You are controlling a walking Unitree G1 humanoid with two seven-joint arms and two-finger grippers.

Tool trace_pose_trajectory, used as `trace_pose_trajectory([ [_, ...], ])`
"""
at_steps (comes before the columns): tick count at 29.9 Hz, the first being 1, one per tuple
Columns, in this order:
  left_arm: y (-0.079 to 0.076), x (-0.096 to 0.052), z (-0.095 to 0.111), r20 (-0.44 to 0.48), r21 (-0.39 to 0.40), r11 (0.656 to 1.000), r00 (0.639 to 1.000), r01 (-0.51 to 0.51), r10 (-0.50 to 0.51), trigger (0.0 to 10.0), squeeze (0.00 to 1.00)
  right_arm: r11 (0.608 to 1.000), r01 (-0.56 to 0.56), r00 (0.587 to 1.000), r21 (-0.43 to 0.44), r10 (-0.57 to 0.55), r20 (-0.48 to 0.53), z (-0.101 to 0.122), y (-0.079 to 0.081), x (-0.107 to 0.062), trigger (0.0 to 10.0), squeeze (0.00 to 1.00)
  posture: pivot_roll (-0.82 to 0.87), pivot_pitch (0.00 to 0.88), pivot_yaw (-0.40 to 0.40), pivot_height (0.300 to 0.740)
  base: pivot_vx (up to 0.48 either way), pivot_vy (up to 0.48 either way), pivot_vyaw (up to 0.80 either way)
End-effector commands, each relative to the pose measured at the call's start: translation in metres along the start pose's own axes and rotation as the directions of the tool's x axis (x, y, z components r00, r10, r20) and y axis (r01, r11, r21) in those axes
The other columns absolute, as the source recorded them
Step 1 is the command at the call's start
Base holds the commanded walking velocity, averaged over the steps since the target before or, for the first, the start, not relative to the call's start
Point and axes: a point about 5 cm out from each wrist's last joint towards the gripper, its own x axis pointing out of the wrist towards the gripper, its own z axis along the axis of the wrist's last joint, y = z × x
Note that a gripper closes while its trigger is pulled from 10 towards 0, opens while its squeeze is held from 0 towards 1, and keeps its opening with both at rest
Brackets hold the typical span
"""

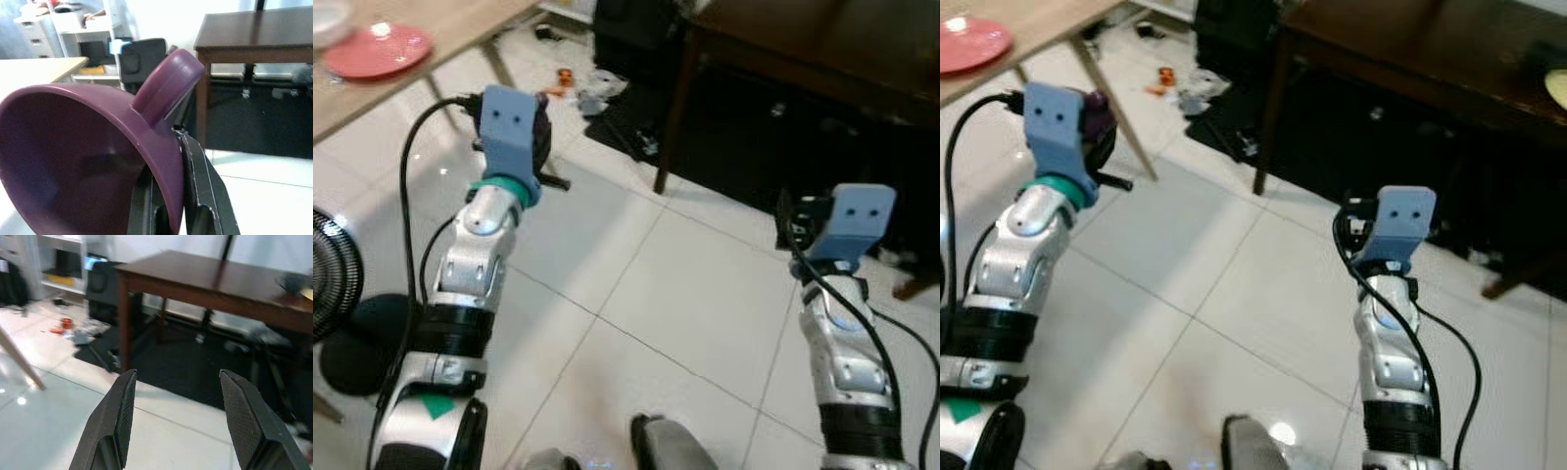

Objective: Setting the table

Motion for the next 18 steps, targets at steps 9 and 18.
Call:
trace_pose_trajectory([
  [9,0.009,0.005,0.001,0.014,0.153,0.988,1.0,0.01,-0.012,10.0,0.0,0.999,0.028,0.996,-0.024,-0.026,0.082,0.019,-0.004,0.005,10.0,0.0,-0.02,0.026,0.054,0.74,0.132,0.0,-0.8],
  [18,0.01,0.009,0.004,0.033,0.184,0.983,0.999,-0.001,-0.005,10.0,0.0,1.0,0.011,0.973,0.027,-0.017,0.231,0.059,0.003,0.015,10.0,0.0,-0.02,0.023,0.055,0.74,0.464,0.0,-0.27],
])
